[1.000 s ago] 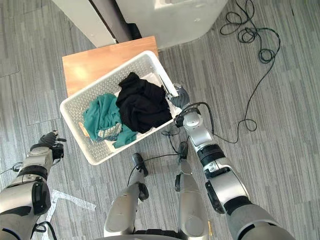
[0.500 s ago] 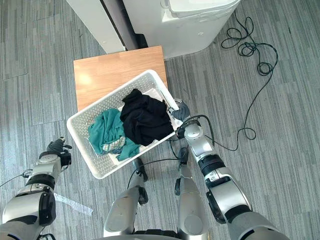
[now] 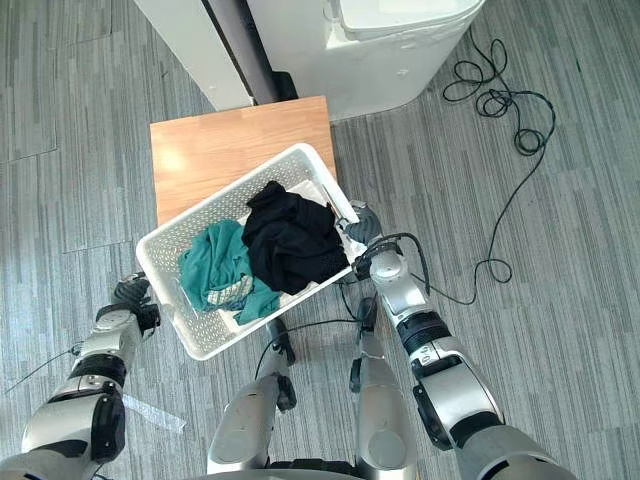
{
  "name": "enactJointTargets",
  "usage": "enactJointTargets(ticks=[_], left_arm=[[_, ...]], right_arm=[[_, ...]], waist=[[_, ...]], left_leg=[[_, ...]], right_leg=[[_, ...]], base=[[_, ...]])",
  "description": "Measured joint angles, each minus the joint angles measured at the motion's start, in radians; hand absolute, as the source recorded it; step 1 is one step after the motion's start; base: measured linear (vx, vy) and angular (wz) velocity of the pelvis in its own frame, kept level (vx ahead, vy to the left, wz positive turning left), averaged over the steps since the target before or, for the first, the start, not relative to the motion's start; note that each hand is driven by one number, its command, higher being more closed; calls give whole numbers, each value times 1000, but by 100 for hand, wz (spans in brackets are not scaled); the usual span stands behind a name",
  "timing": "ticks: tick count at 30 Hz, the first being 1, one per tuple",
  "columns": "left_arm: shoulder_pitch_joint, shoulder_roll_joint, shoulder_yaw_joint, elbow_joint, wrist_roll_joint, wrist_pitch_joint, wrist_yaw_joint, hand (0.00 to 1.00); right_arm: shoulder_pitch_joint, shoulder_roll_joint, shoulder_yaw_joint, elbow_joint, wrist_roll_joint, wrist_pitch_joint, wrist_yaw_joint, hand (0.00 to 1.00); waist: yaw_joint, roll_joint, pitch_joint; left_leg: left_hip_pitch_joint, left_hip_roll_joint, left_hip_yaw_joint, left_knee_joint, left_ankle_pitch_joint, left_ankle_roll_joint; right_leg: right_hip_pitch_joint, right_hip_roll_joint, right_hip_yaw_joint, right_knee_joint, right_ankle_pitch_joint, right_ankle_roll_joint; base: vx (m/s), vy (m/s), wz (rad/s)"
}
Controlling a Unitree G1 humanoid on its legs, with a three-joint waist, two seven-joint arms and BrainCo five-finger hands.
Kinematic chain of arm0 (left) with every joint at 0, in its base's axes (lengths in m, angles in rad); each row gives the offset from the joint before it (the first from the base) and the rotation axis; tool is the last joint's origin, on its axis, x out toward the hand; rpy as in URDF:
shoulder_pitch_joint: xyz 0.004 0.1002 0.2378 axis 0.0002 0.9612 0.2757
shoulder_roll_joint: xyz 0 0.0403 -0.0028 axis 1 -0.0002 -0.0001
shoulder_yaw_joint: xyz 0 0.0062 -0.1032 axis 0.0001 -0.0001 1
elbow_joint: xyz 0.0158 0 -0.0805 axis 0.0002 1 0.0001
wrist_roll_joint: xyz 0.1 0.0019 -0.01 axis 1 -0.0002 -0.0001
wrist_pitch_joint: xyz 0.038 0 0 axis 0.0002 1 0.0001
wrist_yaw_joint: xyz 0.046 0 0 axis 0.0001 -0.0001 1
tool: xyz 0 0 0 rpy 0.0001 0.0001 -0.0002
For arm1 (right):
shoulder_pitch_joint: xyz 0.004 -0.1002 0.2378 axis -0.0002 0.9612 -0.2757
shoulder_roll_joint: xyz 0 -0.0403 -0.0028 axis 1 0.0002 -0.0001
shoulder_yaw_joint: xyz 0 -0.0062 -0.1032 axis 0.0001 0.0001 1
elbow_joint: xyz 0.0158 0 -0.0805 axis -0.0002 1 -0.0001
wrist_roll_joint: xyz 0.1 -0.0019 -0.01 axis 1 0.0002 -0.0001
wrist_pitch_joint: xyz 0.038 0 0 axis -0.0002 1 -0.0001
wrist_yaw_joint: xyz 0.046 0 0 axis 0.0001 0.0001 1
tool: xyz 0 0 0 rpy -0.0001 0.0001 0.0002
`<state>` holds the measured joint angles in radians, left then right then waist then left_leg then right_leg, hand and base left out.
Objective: Pick up the laundry basket with both hands and put the clothes into the washing machine.
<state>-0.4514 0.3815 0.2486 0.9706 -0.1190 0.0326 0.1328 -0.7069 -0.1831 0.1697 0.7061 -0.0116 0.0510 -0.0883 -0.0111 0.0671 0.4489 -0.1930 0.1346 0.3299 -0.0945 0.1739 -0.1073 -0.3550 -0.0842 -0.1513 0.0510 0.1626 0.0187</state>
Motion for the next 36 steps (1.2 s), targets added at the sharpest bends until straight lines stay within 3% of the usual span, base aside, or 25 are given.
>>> enactJointTargets(ticks=[6,17,29,36], left_arm=[[24,-28,-51,-55,-19,-10,6,0],[70,-64,-121,-155,-28,-41,22,0],[74,-88,-129,-228,-30,-42,25,0],[55,-61,-126,-413,-147,-47,46,0]], right_arm=[[-86,-2,-104,120,-1,14,-14,100],[-218,-16,-295,225,100,46,-103,100],[-257,-32,-309,257,120,47,-113,100],[-242,-31,-284,206,118,58,-113,100]], waist=[[16,37,-19],[40,66,-21],[50,78,-15],[49,87,-11]], left_leg=[[-7,-10,-25,-1,-3,-5],[-27,-15,-58,-1,0,-1],[-29,-16,-61,-1,0,-1],[-33,-16,-51,-1,-2,-4]], right_leg=[[1,-12,-12,0,-2,3],[0,-20,-39,-3,-2,3],[0,-21,-41,-3,-3,3],[-12,-20,-32,-2,-3,3]], base=[[-1,-10,6],[15,-24,7],[19,-6,0],[12,-21,-3]])
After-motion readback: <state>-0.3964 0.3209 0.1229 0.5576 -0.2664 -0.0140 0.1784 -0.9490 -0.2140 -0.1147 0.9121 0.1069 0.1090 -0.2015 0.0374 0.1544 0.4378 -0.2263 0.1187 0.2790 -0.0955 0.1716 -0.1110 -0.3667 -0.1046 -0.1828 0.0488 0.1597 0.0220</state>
